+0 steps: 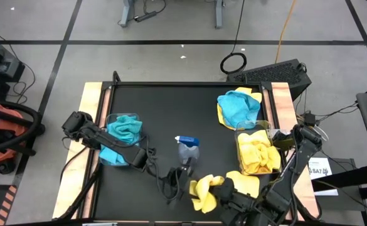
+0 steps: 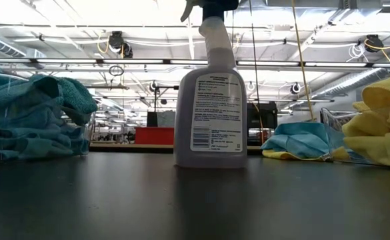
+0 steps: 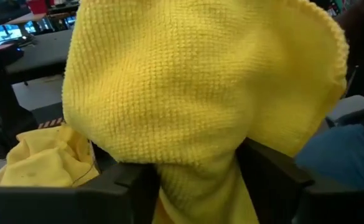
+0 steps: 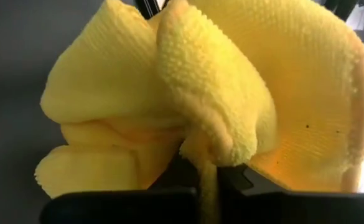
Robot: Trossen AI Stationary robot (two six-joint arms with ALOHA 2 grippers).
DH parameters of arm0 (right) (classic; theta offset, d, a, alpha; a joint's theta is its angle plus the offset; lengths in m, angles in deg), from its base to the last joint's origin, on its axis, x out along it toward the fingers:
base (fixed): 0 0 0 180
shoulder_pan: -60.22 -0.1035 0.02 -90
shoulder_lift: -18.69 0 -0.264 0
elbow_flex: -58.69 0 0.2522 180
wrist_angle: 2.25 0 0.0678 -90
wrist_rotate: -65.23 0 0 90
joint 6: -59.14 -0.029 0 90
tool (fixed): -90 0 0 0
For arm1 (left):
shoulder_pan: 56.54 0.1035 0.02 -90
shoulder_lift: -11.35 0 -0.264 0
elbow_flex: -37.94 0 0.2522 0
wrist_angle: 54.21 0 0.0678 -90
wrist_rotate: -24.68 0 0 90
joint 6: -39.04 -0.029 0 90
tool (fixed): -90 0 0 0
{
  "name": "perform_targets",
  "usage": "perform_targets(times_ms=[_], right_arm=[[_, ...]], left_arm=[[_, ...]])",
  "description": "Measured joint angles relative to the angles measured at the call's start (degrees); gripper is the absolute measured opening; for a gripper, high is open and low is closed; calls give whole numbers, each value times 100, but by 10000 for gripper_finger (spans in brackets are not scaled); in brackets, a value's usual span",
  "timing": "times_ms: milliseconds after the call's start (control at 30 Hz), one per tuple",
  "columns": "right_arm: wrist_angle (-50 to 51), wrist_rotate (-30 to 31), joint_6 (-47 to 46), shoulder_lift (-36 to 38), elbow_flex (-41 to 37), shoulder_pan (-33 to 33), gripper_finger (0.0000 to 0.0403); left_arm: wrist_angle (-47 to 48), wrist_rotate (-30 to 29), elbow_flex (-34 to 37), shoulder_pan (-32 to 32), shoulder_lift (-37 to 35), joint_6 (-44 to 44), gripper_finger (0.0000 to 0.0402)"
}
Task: Sort microfiber towel by color & place in baskets
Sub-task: Put the yellow microfiber cloth into the right transparent bin
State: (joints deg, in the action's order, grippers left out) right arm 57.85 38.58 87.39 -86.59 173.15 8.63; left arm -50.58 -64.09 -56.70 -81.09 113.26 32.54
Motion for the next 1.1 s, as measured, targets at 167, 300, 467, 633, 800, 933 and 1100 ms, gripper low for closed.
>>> perform_targets(times_ms=[167,300,467,633,800,933,1100], right_arm=[[440,120,-564,85,-2,-91,2],[911,56,-1196,253,-2,-216,1],[1644,-177,-1947,465,-2,-257,1],[2469,-737,-2770,812,-1,-262,1],[2711,-1847,-2773,1207,-2,-154,0],[2626,-3027,-2461,1612,-2,48,0],[2504,-4152,-2152,2149,0,342,4]], left_arm=[[105,-135,-14,18,0,-1,230],[519,-659,-4,44,11,0,231],[761,-945,33,34,9,-29,231],[829,-962,172,37,11,-31,231],[1067,-955,192,31,11,-31,231],[1139,-936,192,28,11,-33,231],[1137,-924,192,28,11,-35,231]])
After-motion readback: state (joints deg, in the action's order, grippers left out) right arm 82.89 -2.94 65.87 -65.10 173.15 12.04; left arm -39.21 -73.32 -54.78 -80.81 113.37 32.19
